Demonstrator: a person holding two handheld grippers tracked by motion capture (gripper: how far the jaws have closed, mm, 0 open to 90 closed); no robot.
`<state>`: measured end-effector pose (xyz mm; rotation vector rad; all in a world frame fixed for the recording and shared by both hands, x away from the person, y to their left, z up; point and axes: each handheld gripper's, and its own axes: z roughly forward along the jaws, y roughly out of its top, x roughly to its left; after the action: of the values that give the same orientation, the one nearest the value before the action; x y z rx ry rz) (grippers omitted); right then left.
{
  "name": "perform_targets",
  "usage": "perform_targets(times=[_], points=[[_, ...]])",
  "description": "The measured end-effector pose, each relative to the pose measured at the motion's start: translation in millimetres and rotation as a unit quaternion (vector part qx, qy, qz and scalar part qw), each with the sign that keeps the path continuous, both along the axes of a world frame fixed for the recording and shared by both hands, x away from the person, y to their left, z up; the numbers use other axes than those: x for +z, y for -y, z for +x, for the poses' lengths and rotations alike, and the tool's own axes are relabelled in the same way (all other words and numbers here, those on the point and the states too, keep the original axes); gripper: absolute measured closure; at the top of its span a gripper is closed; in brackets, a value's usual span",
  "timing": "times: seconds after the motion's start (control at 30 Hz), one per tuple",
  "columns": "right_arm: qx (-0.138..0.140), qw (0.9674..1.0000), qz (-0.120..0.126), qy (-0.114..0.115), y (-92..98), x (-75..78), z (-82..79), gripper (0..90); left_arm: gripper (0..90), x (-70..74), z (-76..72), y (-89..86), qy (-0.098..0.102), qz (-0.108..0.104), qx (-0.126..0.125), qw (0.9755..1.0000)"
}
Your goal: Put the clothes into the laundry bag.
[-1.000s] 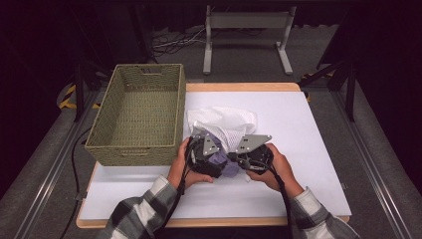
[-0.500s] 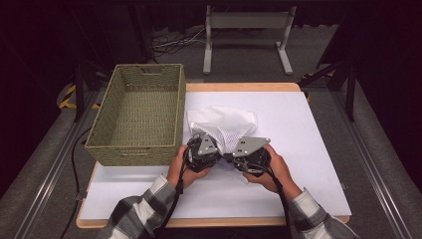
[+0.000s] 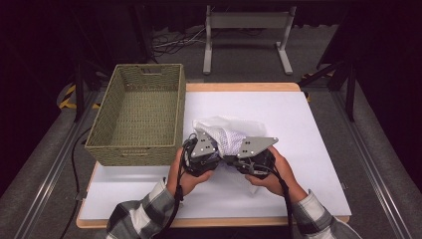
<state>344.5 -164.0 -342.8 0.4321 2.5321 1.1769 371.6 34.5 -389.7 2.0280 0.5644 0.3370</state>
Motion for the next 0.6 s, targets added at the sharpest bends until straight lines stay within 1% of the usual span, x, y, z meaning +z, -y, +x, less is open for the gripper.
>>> perform_targets(times=[0.1,0.17,0.2,0.23,0.27,0.3,0.37,0.4,0.43,0.47,0.53,0.57,0.6], points=[[0.002,0.9998,-0.003,-0.02,2.1,-8.7,2.8,89.9,76.2,-10.0,7.9,2.4,-0.009,-0.007,0.017,0.9998],[0.002,0.9997,-0.009,-0.025,2.0,-13.1,3.6,89.9,76.1,-17.4,14.1,5.2,-0.017,-0.012,0.031,0.9993],[0.002,0.9995,-0.01,-0.031,1.8,-16.0,3.9,89.9,76.1,-19.9,16.1,6.4,-0.017,-0.012,0.036,0.9992],[0.002,0.9994,-0.013,-0.033,1.5,-17.8,4.1,89.9,76.1,-19.9,16.1,6.4,-0.017,-0.012,0.036,0.9992],[0.002,0.9994,-0.013,-0.033,1.5,-17.8,4.1,89.9,76.1,-23.7,19.6,8.3,-0.017,-0.009,0.043,0.9989],[0.0,0.999,-0.02,-0.041,0.8,-23.1,4.5,89.9,76.0,-29.9,25.3,11.6,-0.019,-0.009,0.051,0.9985],[-0.002,0.9987,-0.025,-0.043,0.7,-26.4,5.2,89.9,75.9,-34.7,29.4,13.8,-0.026,-0.014,0.06,0.9978],[-0.002,0.9987,-0.025,-0.043,0.7,-26.4,5.2,89.9,75.7,-34.7,29.4,13.8,-0.026,-0.014,0.06,0.9978],[-0.004,0.9986,-0.026,-0.046,1.0,-27.9,5.8,89.9,75.7,-37.4,31.3,15.8,-0.023,-0.012,0.065,0.9975],[-0.008,0.9984,-0.022,-0.051,1.5,-29.6,6.5,89.9,75.4,-39.1,33.2,18.0,-0.01,-0.004,0.07,0.9975],[-0.013,0.9984,-0.028,-0.048,1.9,-30.7,7.1,89.9,74.3,-42.7,36.2,19.0,-0.017,-0.013,0.076,0.9969],[-0.016,0.9984,-0.028,-0.046,2.3,-31.0,7.6,89.8,73.5,-44.5,37.3,20.1,-0.018,-0.006,0.076,0.9969],[-0.019,0.9985,-0.032,-0.041,2.5,-31.8,7.9,89.8,72.3,-44.9,37.0,20.3,-0.009,0.001,0.078,0.9969]])
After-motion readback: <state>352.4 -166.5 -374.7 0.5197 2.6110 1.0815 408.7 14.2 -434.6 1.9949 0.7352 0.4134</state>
